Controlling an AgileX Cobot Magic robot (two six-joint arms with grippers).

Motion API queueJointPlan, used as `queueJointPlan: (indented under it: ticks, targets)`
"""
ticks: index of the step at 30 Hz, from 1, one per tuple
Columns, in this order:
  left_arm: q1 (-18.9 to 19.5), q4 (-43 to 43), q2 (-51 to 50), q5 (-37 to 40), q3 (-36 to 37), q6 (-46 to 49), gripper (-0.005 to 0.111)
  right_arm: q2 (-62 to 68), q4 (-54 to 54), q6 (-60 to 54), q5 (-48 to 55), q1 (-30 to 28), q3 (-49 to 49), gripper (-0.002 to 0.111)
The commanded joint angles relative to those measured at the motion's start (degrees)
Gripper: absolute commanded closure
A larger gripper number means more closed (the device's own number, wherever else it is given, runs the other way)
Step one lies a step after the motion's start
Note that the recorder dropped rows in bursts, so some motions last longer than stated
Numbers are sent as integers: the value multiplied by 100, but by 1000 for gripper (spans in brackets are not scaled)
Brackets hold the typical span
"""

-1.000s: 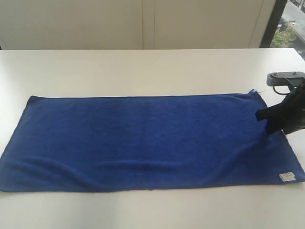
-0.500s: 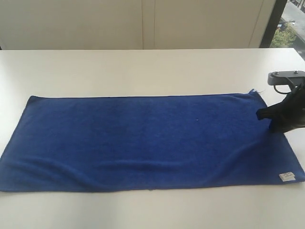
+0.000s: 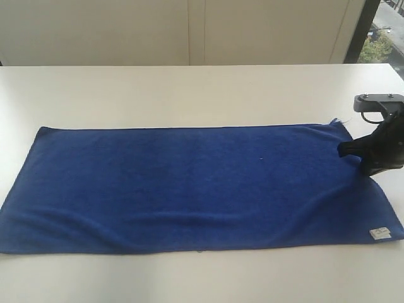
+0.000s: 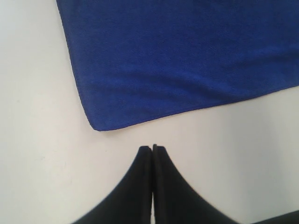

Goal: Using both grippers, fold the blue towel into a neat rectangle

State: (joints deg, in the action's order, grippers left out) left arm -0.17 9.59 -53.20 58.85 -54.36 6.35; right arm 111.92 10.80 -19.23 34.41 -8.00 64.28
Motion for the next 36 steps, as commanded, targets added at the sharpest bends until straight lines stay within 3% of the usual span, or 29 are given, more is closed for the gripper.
queueJointPlan:
  ticks: [1, 11, 20, 27, 36]
  targets:
    - [17, 63, 50, 68, 32, -11, 107, 67, -499, 585, 284, -135, 269, 108]
    - [17, 63, 50, 68, 32, -11, 107, 67, -2296, 1852, 438, -536, 719, 108]
    - [17, 63, 50, 68, 32, -11, 107, 67, -2325, 1923, 401, -1142, 845, 108]
    - [17, 63, 50, 68, 32, -11, 107, 67, -2100, 1923, 153, -1164, 869, 108]
    - [17, 63, 50, 68, 32, -11, 107, -425, -1508, 1752, 646, -955, 1126, 108]
